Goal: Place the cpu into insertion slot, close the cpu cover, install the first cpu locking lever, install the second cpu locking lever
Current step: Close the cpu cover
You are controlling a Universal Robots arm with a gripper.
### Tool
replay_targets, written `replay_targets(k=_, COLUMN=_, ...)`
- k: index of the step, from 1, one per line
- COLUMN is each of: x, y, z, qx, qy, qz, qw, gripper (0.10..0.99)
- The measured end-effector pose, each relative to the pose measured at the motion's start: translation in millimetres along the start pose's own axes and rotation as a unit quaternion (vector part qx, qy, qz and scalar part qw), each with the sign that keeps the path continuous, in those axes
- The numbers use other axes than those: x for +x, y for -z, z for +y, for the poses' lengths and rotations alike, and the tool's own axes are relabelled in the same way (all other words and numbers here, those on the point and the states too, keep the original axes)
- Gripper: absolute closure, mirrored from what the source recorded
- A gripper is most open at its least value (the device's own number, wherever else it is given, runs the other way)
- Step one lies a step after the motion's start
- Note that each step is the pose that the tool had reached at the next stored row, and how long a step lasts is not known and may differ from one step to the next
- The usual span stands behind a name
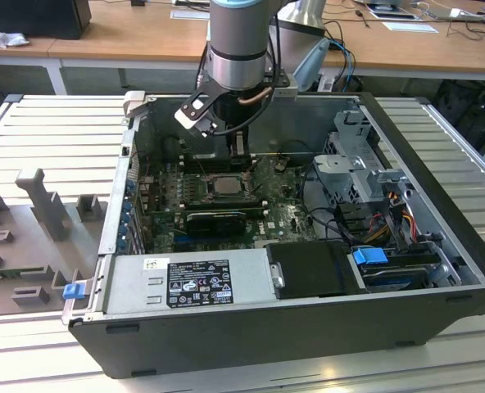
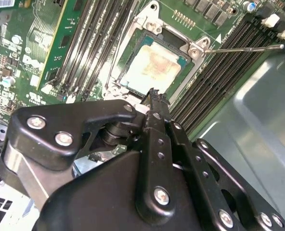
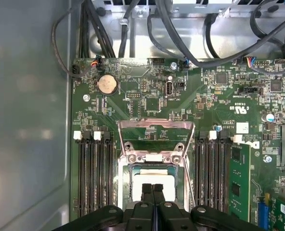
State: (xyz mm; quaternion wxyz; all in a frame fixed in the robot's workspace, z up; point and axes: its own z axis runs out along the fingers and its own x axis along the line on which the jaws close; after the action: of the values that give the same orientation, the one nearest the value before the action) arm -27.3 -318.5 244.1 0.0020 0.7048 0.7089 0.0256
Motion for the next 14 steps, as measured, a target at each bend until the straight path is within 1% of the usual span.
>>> replay_targets(k=3, x=0.1, y=2.2, z=0.1, qx=0.0000, qy=0.000, qz=0.0001, qw=1.0000, gripper=0.980)
replay_targets(k=10, x=0.1, y=2.6, z=3.6, qx=0.0000, qy=0.000, qz=0.0001, qw=1.0000, gripper=0.980)
replay_targets(k=14, x=0.2, y=6.7, z=4.0, qx=-0.0001, qy=0.000, qz=0.0002, qw=1.0000, gripper=0.980)
